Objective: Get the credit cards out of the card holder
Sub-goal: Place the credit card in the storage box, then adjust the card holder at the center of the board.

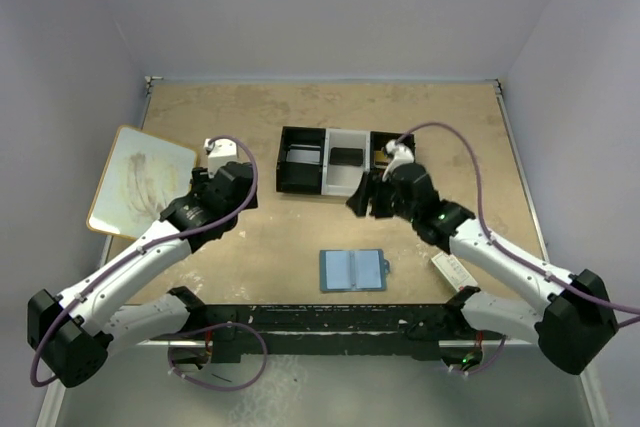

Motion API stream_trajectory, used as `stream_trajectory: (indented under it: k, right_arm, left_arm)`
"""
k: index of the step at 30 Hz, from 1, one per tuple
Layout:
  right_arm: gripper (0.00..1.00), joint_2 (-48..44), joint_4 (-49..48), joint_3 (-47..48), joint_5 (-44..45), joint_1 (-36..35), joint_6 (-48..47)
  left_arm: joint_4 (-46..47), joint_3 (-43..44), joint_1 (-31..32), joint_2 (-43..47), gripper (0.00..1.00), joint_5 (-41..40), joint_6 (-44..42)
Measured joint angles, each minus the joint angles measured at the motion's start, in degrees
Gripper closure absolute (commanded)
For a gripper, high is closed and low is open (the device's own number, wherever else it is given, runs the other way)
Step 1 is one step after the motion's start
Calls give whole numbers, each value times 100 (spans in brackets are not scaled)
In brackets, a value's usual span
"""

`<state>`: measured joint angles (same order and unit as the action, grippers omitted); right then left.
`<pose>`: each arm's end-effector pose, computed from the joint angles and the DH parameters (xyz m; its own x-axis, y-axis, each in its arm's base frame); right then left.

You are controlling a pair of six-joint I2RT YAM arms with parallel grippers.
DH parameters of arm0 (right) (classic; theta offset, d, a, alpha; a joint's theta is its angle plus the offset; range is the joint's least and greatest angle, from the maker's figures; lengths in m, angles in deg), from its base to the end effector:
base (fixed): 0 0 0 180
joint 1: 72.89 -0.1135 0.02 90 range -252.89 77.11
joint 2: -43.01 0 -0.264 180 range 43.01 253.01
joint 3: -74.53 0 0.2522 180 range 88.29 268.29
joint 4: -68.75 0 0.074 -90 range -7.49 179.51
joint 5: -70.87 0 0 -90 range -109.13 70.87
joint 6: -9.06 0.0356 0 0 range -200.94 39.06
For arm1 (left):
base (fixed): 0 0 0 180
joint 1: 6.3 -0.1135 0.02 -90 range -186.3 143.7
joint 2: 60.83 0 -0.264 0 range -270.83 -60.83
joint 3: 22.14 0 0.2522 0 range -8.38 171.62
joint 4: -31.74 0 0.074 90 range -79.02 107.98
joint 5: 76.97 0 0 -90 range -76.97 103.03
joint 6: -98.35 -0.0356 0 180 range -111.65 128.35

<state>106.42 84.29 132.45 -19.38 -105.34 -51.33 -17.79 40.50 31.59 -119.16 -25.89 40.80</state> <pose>0.2152 0.1370 0.2861 -0.5301 0.2485 -0.8107 -0.3199 0.8269 0.4625 0.1751 -0.1080 0.2850 -0.5417 -0.1074 -0.8337 -0.1921 0.9814 -0.0016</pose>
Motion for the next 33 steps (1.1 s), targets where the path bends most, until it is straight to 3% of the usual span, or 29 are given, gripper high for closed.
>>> stream_trajectory:
  k: [6,10,15,24,33]
  right_arm:
    - [28,-243,922,-962,396,-1226,1801]
    - [23,-22,1405,-704,863,-2116,2459]
    - [17,1049,1687,57,1281,-2905,2983]
    - [15,2557,2208,772,1637,-3405,3501]
    - [17,2577,2544,813,1777,-3407,3735]
  left_arm:
    - [-26,0,0,85,28,-203,13]
    - [-52,-2,0,85,28,-251,13]
    - [-87,-2,0,85,28,-317,22]
    - [-133,-2,0,85,28,-396,101]
    - [-140,-2,0,55,28,-396,101]
